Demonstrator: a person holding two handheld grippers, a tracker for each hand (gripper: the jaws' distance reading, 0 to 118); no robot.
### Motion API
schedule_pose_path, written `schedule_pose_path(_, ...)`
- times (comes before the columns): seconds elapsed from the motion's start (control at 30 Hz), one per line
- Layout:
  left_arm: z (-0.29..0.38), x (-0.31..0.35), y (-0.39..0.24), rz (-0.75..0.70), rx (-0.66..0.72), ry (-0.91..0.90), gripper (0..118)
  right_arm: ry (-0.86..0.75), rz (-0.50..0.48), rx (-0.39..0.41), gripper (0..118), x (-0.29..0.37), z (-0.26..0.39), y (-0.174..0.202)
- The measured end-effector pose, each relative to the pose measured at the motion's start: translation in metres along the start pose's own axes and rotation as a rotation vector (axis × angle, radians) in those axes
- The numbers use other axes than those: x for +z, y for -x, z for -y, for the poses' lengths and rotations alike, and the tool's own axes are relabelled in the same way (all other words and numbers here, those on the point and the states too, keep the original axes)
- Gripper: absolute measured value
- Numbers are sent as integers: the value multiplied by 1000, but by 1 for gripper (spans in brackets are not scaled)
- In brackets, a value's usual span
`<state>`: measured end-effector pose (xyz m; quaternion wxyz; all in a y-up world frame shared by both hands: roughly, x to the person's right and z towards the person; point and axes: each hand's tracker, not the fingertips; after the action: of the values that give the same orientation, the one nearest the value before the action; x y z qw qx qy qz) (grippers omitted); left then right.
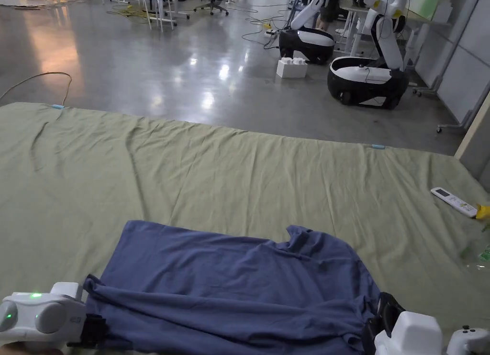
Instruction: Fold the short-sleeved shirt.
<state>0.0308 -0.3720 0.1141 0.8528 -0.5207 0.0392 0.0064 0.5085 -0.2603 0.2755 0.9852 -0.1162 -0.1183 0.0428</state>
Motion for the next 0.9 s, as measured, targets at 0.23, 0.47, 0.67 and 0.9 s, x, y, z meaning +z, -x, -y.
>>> schedule_pose_path(0.23, 0, 10, -11, 48, -52, -19, 7, 149, 11, -35, 1, -11, 17, -30)
schedule_pose_path(0.47, 1, 33, -2, 54, -77, -58, 7, 468, -39, -33, 63, -62, 43, -64)
schedule_pose_path(0.67, 1, 50, -1, 60, -83, -115, 7, 663, -120, -25, 66, -116, 67, -64)
schedule_pose_path(0.9, 5, 50, -5, 60, -89, -126, 7, 746, -152, 45, 77, -151, 95, -39)
